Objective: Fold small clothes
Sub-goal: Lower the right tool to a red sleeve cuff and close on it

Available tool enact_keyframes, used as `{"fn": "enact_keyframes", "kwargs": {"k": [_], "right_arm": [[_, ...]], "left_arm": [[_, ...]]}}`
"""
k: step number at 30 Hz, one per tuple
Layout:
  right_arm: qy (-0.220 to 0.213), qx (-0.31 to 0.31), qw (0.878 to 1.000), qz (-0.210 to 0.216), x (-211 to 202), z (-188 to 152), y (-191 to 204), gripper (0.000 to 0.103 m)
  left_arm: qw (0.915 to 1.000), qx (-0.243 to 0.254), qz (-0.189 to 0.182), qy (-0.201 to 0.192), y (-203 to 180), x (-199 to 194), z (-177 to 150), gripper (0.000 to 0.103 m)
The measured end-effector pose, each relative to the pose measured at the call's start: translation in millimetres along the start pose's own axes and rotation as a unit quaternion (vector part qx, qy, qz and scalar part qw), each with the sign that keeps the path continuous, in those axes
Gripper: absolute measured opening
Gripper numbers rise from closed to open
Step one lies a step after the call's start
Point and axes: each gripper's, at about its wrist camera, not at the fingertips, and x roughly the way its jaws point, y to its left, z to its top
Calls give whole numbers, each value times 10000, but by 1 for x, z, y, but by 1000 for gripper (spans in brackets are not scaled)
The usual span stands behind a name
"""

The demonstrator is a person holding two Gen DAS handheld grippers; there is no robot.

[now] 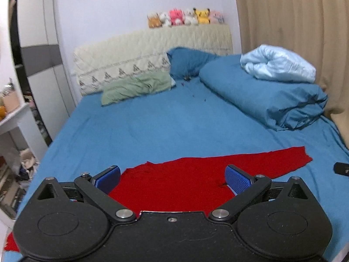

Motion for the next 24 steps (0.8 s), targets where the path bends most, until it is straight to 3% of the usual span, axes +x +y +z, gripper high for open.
{"fn": "enact_keyframes", "kwargs": {"k": [7, 14, 18, 22, 24], "right_arm": [[268, 641, 9964, -488, 131, -25, -25, 103], [455, 1496, 9844, -804, 247, -63, -55, 103], [385, 1720, 9800, -928, 292, -69, -67, 95], [5, 1509, 9831, -1036, 314, -65, -69, 94], [-77, 1500, 9828, -1076, 324, -63, -73, 88]], "left_arm": [[9988, -103, -176, 452, 11, 132, -11, 103], [9908, -347, -292, 1277, 33, 244, -60, 102], [9862, -420, -158, 1593, 41, 285, -87, 101], [9822, -589, -125, 1780, 48, 304, -104, 101], [9812, -626, -127, 1819, 51, 311, -110, 101]]}}
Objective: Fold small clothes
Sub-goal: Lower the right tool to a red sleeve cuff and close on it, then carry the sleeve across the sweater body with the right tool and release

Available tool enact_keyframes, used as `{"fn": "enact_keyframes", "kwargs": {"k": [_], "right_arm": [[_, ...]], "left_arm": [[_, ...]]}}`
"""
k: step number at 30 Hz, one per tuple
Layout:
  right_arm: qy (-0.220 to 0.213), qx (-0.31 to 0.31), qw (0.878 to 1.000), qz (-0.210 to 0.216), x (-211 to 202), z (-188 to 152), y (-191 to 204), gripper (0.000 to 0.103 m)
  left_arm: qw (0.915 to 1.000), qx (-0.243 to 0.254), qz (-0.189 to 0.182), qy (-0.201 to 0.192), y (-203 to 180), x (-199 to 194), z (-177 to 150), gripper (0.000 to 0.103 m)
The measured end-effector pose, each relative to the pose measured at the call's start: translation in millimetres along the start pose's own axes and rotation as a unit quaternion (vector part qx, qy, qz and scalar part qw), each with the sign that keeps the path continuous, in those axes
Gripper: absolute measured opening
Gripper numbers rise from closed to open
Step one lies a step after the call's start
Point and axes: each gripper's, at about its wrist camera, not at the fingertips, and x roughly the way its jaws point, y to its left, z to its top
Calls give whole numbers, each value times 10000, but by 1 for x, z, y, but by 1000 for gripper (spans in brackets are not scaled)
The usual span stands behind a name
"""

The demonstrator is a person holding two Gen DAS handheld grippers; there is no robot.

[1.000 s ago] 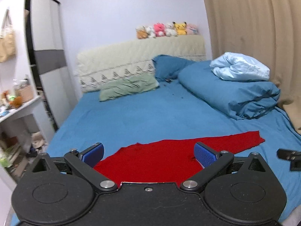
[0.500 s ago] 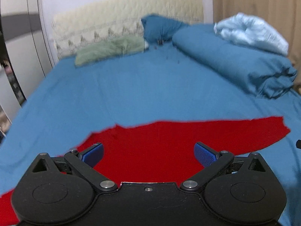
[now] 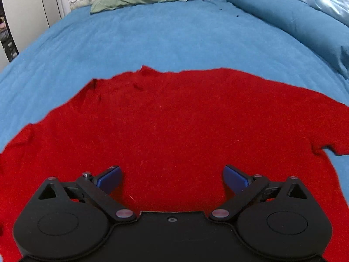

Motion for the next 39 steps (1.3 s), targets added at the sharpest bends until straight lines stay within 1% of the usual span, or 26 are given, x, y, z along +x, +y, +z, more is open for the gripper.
{"fn": "enact_keyframes", "kwargs": {"k": [1, 4, 6, 7, 8, 9, 10, 12, 15, 17, 20, 23, 25, 27, 28, 30, 32, 34, 36, 37, 39], "right_arm": [[-45, 26, 10000, -10, 4, 1, -1, 87], [-146, 219, 9996, -29, 12, 6, -5, 77], [-172, 281, 9994, -58, 16, 9, -5, 64], [-171, 277, 9995, -49, 17, 11, -5, 60], [-168, 279, 9995, -7, 19, 12, -5, 47], [-151, 276, 9995, -6, 21, 14, -4, 38], [-145, 281, 9995, -21, 21, 15, -3, 36], [-107, 297, 9995, -37, 22, 19, 0, 27], [-87, 264, 9996, -3, 17, 24, 9, 21], [-107, 244, 9995, 151, 10, 31, 18, 21], [-164, 121, 9978, 627, -8, 42, 43, 20], [-187, -199, 9911, 1300, -30, 51, 85, 20], [-228, -535, 9806, 1872, -51, 52, 125, 20], [-263, -831, 9650, 2472, -72, 50, 164, 20], [-273, -1014, 9537, 2818, -83, 45, 187, 20], [-239, -1353, 9313, 3372, -101, 31, 227, 20], [-20, -1723, 9046, 3898, -114, 6, 268, 20], [249, -2016, 8837, 4217, -118, -22, 301, 20], [556, -2339, 8662, 4380, -116, -57, 329, 20], [761, -2470, 8589, 4421, -112, -74, 340, 20], [1149, -2646, 8504, 4400, -103, -104, 352, 20]], "left_arm": [[10000, -6, 4, 28, 0, 3, 0, 101], [10000, -29, 7, -19, 1, 5, -3, 102], [10000, 1, 19, -33, 1, 6, -4, 102], [10000, 14, 20, -37, 1, 6, -5, 102], [10000, 14, 15, -37, 1, 6, -4, 103], [10000, 6, 8, -40, 1, 6, -4, 103], [10000, 0, 2, -44, 1, 5, -5, 103], [10000, -7, -6, -57, 1, 7, -4, 103], [10000, -11, -30, -63, 3, 9, -1, 103], [10000, -33, -60, -63, 5, 9, 0, 103], [9999, -87, -57, -65, 9, 8, 1, 103], [9999, -126, -7, -101, 15, 3, 1, 103], [9998, -131, 42, -159, 21, -3, 1, 103], [9996, -114, 141, -220, 28, -10, 1, 103], [9994, -105, 198, -247, 33, -14, 0, 103], [9989, -72, 343, -315, 41, -21, -3, 103], [9981, -58, 497, -354, 50, -28, -8, 103], [9974, -96, 612, -367, 61, -33, -12, 103], [9966, -162, 711, -372, 70, -37, -20, 103], [9964, -189, 747, -365, 74, -38, -23, 103], [9960, -230, 797, -324, 82, -39, -29, 103]]}}
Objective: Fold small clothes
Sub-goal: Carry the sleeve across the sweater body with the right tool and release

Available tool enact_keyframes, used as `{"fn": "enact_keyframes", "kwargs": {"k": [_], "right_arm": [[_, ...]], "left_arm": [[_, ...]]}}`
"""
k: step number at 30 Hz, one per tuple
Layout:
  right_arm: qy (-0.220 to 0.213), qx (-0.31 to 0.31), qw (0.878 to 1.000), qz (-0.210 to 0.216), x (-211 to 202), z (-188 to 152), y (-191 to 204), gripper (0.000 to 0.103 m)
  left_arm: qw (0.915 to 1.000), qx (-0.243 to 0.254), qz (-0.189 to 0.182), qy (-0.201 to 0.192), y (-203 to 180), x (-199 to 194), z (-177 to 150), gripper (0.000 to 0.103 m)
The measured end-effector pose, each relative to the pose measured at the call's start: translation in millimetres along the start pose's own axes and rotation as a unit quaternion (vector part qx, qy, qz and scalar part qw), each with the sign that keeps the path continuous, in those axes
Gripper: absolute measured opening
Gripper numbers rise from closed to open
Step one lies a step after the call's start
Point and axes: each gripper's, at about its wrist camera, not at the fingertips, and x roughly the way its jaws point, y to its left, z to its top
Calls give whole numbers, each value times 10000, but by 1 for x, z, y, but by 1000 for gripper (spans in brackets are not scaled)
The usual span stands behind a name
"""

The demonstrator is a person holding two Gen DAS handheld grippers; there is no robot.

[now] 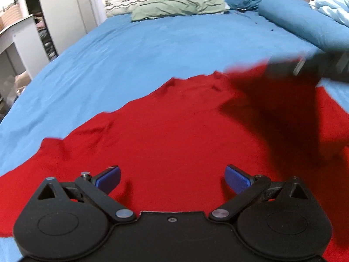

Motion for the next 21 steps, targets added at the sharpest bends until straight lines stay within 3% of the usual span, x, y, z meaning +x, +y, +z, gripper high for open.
{"fn": "enact_keyframes", "kwargs": {"k": [4, 8, 10, 12, 14, 21], "right_arm": [[530, 190, 9984, 23, 31, -26, -6, 20], [672, 347, 9971, 23, 30, -36, -10, 24], [659, 438, 9968, 57, 21, -31, -13, 36], [447, 489, 9978, -26, 9, -22, -18, 82], [202, 438, 9985, -261, -10, -17, -21, 97], [134, -119, 9895, -1431, -71, -27, -37, 101]], "left_arm": [[10000, 32, 35, 83, 5, 5, -5, 103], [9999, 75, 18, 125, 7, 6, -12, 103], [9999, 76, -1, 133, 9, 6, -14, 103], [9999, 80, 3, 106, 11, 4, -14, 103], [9999, 89, -18, 43, 12, 1, -15, 103], [9981, 267, -519, -189, -9, -1, -3, 103]]}}
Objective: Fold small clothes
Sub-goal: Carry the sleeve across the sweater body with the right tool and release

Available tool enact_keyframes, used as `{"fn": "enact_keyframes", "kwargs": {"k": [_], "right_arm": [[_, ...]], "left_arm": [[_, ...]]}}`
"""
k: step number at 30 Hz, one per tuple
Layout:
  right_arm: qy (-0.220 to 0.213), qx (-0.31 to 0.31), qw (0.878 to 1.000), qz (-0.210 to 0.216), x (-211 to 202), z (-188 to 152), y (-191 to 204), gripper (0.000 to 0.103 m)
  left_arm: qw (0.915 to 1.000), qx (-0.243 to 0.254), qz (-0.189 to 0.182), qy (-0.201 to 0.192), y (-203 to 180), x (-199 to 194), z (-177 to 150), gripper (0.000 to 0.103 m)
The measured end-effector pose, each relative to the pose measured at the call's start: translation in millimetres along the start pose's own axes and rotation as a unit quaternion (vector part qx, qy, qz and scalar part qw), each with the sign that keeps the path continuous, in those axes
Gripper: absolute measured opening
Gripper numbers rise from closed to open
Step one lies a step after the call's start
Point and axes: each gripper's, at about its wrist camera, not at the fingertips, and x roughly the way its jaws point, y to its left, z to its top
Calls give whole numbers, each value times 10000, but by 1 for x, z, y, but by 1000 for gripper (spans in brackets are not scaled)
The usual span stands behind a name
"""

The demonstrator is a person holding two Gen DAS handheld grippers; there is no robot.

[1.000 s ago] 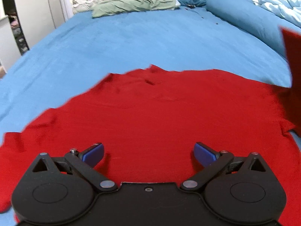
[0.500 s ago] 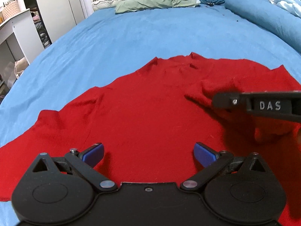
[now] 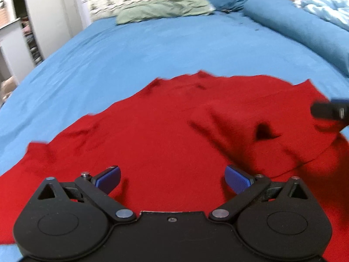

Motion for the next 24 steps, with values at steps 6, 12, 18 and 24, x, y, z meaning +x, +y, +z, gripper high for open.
{"fn": "enact_keyframes", "kwargs": {"k": [6, 12, 18, 24], "right_arm": [[115, 146, 9981, -596, -16, -29, -21, 101], [231, -184, 9921, -1222, 0, -45, -24, 101], [258, 28, 9912, -1296, 2, -54, -36, 101], [255, 157, 9909, -1310, 0, -56, -41, 101]], "left_arm": [[9987, 317, -382, -66, -33, 23, 17, 100], [9968, 74, -797, 67, -29, 35, 32, 88], [9937, 131, -1111, -49, -31, 11, 24, 97], [9960, 314, -833, -111, -45, 21, 38, 97]]}}
